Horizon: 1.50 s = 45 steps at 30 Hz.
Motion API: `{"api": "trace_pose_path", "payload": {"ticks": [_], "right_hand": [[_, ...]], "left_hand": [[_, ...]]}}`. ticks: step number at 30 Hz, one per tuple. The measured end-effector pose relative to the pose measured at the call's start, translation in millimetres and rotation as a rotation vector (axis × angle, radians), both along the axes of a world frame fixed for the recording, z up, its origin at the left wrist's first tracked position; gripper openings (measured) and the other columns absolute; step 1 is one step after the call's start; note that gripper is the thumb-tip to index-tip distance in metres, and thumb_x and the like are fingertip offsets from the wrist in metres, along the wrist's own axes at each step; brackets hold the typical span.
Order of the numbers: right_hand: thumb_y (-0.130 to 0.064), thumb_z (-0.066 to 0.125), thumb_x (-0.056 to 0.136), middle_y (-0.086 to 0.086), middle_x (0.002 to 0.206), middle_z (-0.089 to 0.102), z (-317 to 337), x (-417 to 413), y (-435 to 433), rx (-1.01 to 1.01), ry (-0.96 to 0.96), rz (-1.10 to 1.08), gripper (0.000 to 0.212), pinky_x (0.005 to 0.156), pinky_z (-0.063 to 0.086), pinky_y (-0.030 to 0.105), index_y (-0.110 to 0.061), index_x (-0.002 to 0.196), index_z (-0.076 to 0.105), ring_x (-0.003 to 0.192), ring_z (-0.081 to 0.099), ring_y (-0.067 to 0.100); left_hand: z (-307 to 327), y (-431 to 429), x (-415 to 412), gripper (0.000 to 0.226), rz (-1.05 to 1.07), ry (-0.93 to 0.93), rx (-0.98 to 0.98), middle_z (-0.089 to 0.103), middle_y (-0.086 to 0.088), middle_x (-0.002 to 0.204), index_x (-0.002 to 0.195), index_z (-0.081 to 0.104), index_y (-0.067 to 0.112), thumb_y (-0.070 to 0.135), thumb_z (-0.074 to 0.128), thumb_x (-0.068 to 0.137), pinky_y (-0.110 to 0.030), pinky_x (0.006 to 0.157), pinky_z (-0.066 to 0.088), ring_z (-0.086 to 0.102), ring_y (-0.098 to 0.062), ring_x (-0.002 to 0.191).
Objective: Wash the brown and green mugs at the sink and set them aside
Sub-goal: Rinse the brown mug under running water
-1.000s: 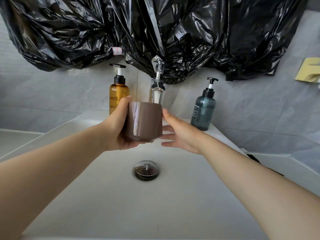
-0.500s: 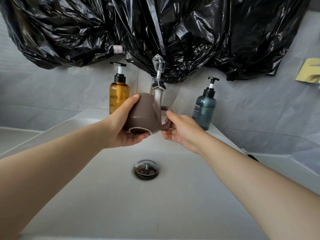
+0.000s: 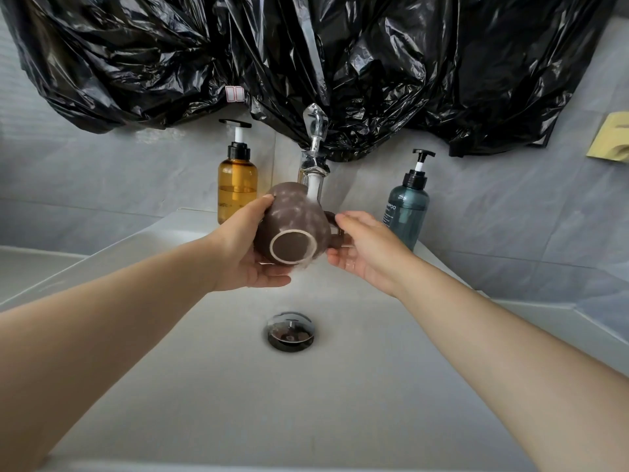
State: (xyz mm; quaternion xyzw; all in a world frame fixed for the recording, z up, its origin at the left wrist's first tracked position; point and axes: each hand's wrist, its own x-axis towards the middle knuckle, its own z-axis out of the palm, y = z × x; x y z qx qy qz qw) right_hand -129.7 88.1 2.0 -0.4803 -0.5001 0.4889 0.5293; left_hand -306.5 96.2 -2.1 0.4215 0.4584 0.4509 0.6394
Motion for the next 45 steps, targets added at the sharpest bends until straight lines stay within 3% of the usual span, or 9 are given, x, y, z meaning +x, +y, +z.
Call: {"api": "trace_pose_path", "payload": {"ticks": [8,11,14,22,26,30,33,39,45], "right_hand": [[-0.055,0.048,0.095,0.004,0.09,0.066,-2,-6,-6,-0.084,-0.05,0.152,0.039,0.089,0.052,0.035,-0.02,0.105,0.063,0.083,0.059,0.019],[-0.06,0.049,0.092,0.01,0.103,0.064,-2,-4,-4,-0.164,0.033,0.12,0.045,0.091,0.053,0.038,-0.019,0.104,0.06,0.098,0.061,0.026],[-0.063,0.047,0.092,0.013,0.115,0.063,-3,0,-2,-0.231,0.103,0.075,0.052,0.093,0.054,0.044,-0.017,0.114,0.059,0.109,0.062,0.03],[-0.077,0.038,0.085,0.017,0.112,0.066,0,3,-1,-0.281,0.058,0.02,0.076,0.05,0.052,0.029,-0.012,0.116,0.064,0.078,0.06,0.032],[-0.085,0.028,0.081,0.014,0.093,0.059,-2,5,-3,-0.309,-0.008,0.088,0.085,0.048,0.045,0.023,-0.013,0.105,0.067,0.054,0.054,0.023],[-0.088,0.024,0.079,0.015,0.094,0.061,-4,5,-2,-0.299,-0.066,0.153,0.098,0.048,0.044,0.022,-0.008,0.12,0.064,0.051,0.055,0.019],[-0.085,0.025,0.081,0.015,0.087,0.063,-2,6,-2,-0.274,-0.07,0.173,0.098,0.049,0.048,0.022,-0.004,0.123,0.061,0.05,0.058,0.016],[-0.075,0.034,0.088,0.015,0.1,0.067,-4,10,-2,-0.192,-0.173,0.23,0.085,0.065,0.059,0.028,-0.001,0.12,0.061,0.079,0.068,0.026],[-0.066,0.039,0.091,0.023,0.098,0.065,-5,11,-2,-0.169,-0.242,0.219,0.06,0.072,0.059,0.032,-0.009,0.078,0.051,0.087,0.068,0.03]], "left_hand": [[1,-1,1,0.043,0.005,0.06,0.095,0.059,-0.018,0.104,0.12,0.05,0.012,0.048,0.05,0.097,-0.044,0.075,0.057,0.064,-0.03,0.087],[2,-2,3,0.029,0.002,0.094,0.14,0.058,-0.018,0.099,0.102,0.052,0.015,0.043,0.048,0.1,-0.042,0.08,0.056,0.063,-0.029,0.086],[1,-3,6,0.024,-0.029,0.121,0.172,0.06,-0.019,0.094,0.105,0.052,0.014,0.037,0.046,0.102,-0.042,0.084,0.055,0.064,-0.028,0.082],[4,-6,5,0.044,-0.139,0.124,0.29,0.056,-0.01,0.113,0.123,0.058,0.009,0.043,0.056,0.095,-0.044,0.087,0.059,0.068,-0.033,0.097],[4,-9,2,0.048,-0.171,0.115,0.277,0.059,-0.013,0.112,0.12,0.061,0.01,0.048,0.059,0.09,-0.038,0.075,0.062,0.068,-0.033,0.086],[6,-10,3,0.069,-0.162,0.127,0.273,0.066,-0.015,0.096,0.117,0.062,0.002,0.057,0.064,0.075,-0.035,0.074,0.063,0.072,-0.027,0.074],[7,-7,5,0.083,-0.127,0.081,0.233,0.067,-0.019,0.107,0.121,0.057,0.002,0.061,0.068,0.064,-0.035,0.073,0.063,0.074,-0.028,0.077],[6,1,2,0.083,-0.065,0.024,0.095,0.066,-0.022,0.117,0.127,0.053,0.009,0.068,0.069,0.071,-0.032,0.062,0.062,0.074,-0.03,0.074],[6,-3,3,0.073,-0.001,-0.021,0.046,0.063,-0.023,0.114,0.128,0.048,0.011,0.064,0.064,0.081,-0.032,0.054,0.061,0.071,-0.027,0.059]]}}
